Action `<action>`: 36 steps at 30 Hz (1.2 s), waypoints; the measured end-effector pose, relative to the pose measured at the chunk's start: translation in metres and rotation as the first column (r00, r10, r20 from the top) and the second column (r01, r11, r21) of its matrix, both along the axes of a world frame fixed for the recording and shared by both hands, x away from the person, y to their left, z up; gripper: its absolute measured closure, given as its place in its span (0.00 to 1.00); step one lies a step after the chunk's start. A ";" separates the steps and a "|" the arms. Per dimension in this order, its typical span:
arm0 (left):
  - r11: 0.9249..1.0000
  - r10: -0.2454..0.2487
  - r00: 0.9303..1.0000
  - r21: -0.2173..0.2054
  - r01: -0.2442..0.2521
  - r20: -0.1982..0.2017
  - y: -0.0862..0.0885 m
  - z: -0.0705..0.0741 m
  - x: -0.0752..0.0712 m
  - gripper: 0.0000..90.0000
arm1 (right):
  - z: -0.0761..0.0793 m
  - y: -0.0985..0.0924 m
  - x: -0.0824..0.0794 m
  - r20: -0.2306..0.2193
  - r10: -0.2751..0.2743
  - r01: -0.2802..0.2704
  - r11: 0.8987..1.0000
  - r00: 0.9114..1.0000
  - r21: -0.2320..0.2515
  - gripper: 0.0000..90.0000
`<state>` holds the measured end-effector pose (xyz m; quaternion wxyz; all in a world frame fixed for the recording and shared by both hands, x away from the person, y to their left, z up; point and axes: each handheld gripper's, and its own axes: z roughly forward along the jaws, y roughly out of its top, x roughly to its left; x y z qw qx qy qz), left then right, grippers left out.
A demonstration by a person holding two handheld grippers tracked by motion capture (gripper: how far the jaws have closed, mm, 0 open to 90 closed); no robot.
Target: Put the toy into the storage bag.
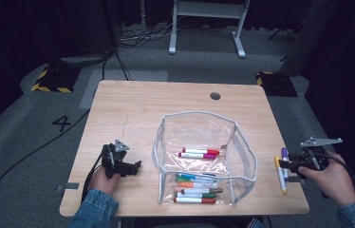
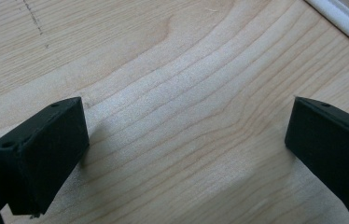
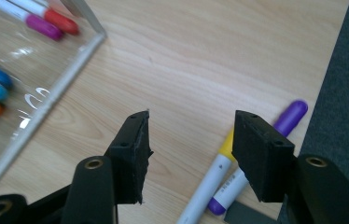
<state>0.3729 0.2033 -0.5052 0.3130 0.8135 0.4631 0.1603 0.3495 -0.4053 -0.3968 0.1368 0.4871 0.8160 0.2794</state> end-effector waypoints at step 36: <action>1.000 -0.001 1.000 0.001 0.001 0.000 0.000 0.000 0.000 0.00 | -0.069 0.013 0.008 -0.154 -0.192 0.197 0.980 0.969 0.018 0.86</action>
